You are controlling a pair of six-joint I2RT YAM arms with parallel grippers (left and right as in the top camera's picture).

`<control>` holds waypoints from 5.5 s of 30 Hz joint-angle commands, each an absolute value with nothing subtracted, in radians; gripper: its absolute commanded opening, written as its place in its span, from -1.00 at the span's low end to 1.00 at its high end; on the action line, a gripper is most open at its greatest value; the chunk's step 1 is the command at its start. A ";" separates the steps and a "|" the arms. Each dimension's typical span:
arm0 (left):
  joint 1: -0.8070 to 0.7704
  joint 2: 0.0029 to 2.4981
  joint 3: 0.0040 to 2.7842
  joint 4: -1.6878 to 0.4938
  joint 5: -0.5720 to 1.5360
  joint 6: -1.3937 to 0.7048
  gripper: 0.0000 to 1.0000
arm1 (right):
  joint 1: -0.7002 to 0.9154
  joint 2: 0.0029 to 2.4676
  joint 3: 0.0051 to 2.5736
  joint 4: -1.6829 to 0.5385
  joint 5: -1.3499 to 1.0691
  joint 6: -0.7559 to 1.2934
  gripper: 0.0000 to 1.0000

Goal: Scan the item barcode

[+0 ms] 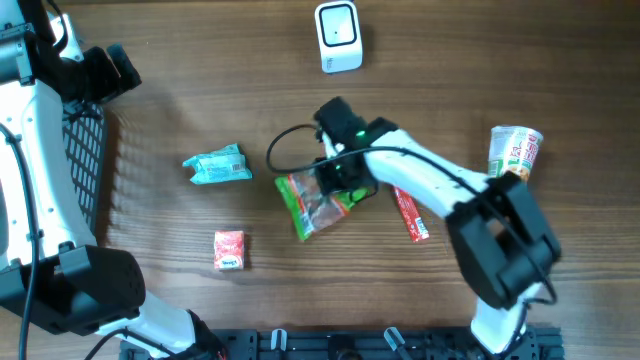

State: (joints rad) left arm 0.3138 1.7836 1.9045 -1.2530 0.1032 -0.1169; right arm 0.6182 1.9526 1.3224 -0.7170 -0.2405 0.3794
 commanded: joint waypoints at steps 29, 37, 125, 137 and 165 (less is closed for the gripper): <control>0.318 1.784 1.901 -1.252 0.115 -0.112 1.00 | 0.645 1.999 1.314 -0.679 -0.270 0.338 0.98; 0.318 1.784 1.901 -1.252 0.115 -0.112 1.00 | 0.749 2.070 1.313 -0.694 -0.164 0.500 0.40; 0.318 1.784 1.901 -1.252 0.115 -0.112 1.00 | 0.369 2.009 1.988 -1.330 0.165 0.000 -0.91; 0.318 1.784 1.901 -1.252 0.115 -0.112 1.00 | 0.089 1.979 1.738 -1.269 0.276 0.069 0.95; 0.318 1.784 1.901 -1.252 0.115 -0.112 1.00 | 0.535 1.911 0.984 -0.599 -0.615 0.559 -0.67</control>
